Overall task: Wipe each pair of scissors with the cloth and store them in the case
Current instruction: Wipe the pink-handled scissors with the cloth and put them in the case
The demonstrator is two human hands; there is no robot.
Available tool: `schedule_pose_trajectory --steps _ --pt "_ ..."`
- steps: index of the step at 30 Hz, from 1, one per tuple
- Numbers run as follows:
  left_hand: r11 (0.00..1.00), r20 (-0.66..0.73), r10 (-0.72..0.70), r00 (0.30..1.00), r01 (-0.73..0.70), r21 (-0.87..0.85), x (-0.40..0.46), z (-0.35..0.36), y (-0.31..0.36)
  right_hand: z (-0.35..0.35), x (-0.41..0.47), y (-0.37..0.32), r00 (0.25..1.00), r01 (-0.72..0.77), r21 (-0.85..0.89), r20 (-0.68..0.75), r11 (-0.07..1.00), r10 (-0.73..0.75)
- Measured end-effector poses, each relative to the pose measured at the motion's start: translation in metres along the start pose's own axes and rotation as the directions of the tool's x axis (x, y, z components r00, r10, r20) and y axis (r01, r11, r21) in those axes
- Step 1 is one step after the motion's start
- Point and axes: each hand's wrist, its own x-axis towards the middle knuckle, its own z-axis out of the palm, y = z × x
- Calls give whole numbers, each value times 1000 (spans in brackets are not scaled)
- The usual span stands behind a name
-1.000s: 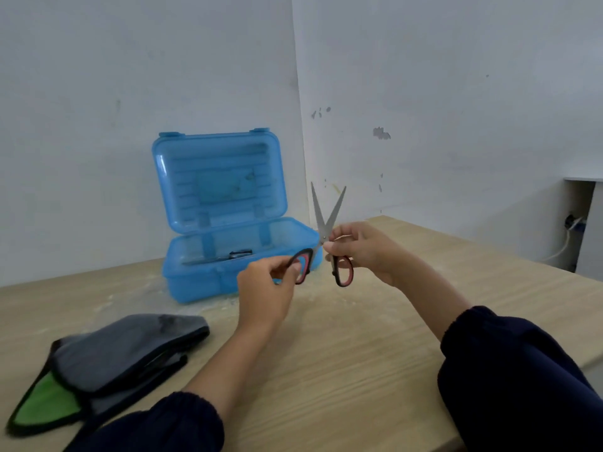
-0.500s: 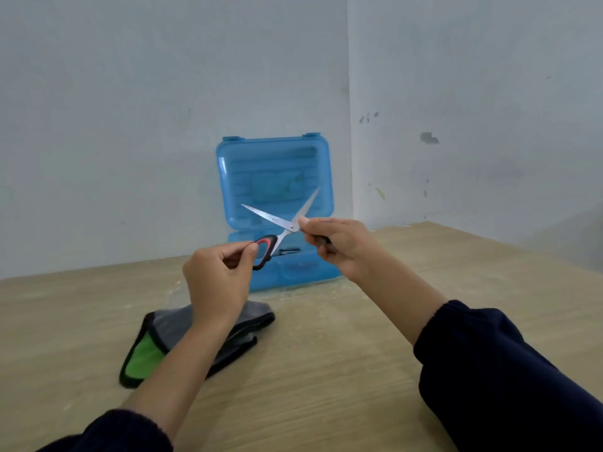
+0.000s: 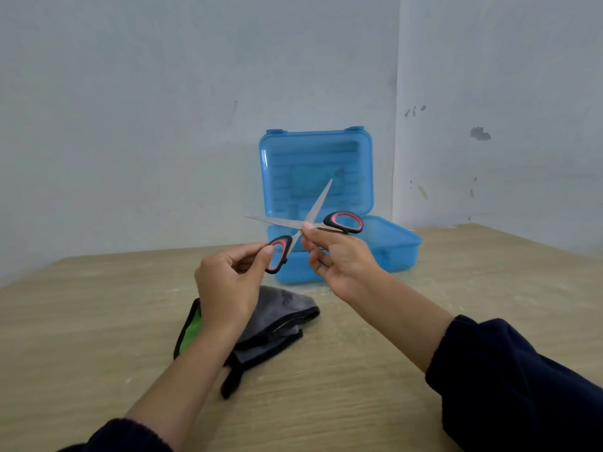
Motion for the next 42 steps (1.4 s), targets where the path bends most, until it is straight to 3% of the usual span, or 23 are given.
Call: schedule_pose_trajectory --steps 2,4,7,8,10,15,18,21,24,27,31,36,40,42 --pt "999 119 -1 993 -4 43 1 0 -5 -6 2 -3 1000 10 -39 -15 999 -10" --pt "970 249 66 966 -121 213 1 -3 -10 -14 3 -5 999 12 -111 -32 994 -16" --pt "764 532 66 844 -385 517 1 -8 -17 -27 4 -6 999 6 -261 -31 965 -14" --pt "676 581 10 814 -434 596 1 -9 -18 -30 4 -7 1000 5 -309 -17 951 -11" --pt "633 588 -40 808 -434 640 3 -10 -19 -35 5 -10 1000 16 -390 8 921 -15" --pt "821 356 11 934 -212 530 8 -9 -21 -41 5 -26 998 44 -464 -17 885 -58" --pt "870 238 12 971 -127 476 12 -4 -26 -42 5 -34 998 54 -504 -8 862 -68" --pt "916 98 -32 995 -9 401 15 -2 -25 -41 5 -34 999 38 -503 -10 863 -49" --pt "943 25 -61 998 49 328 18 -3 -25 -42 7 -41 996 58 -365 -40 929 -77" --pt "971 -34 -108 994 113 213 20 -3 -24 -41 5 -40 998 66 -447 8 892 -70" --pt "988 93 -120 988 110 104 25 -8 -22 -33 2 -13 994 91 -586 108 805 -34" --pt "999 417 -37 908 22 41 20 -18 -9 -34 6 -3 983 128 -402 173 907 -62" --pt "1000 515 -9 857 9 1 18 -22 0 -38 7 -6 977 130 -336 206 933 -62" --pt "999 505 -12 863 27 -22 18 -23 2 -38 7 -9 968 162 -332 238 929 -84"
